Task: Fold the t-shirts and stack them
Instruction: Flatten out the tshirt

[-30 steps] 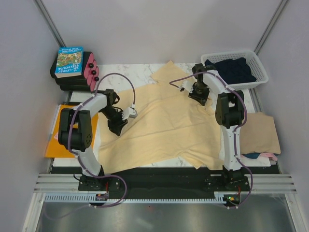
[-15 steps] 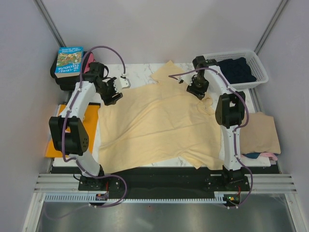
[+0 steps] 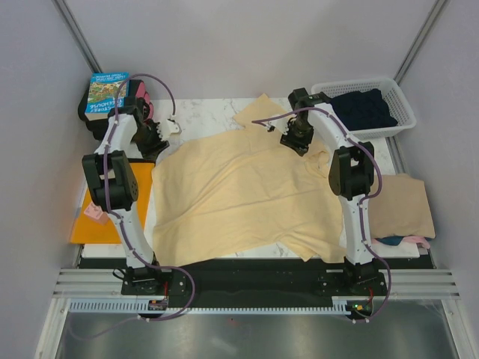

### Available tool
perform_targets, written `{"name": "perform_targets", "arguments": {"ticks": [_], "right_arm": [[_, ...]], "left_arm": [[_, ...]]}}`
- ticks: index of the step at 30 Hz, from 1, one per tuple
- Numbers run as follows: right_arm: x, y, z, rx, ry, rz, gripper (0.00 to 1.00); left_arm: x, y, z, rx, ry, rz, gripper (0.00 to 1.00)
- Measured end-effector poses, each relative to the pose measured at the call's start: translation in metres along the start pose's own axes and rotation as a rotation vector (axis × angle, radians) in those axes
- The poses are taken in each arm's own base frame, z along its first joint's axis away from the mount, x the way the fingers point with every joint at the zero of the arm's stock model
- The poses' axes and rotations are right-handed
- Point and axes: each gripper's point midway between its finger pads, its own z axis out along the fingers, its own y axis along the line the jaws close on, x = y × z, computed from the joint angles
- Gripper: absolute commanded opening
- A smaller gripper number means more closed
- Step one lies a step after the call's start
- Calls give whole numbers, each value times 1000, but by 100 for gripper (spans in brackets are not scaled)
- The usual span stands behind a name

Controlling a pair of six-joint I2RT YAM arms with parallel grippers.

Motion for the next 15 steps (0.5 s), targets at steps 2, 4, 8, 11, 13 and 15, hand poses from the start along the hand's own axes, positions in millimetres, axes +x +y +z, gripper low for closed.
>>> {"name": "perform_targets", "arguments": {"ticks": [2,4,8,11,13,15], "right_arm": [[-1,1,0,-1,0,-3,54],[-2,1,0,0,0,-5,54],[-2,1,0,3,2,-10,54],[-2,0,0,5,5,-14,54],[-2,0,1,5,7,-16,54],[-3,1,2,4,7,-18,54]], "left_arm": [[-8,8,-5,-7,-18,13,59],[-15,10,-8,4,-36,20,60],[-18,2,-4,68,-46,15,59],[-13,-16,4,153,-36,-2,59],[-9,-25,9,196,-26,-14,59],[-6,-31,13,225,-19,-23,59]]}}
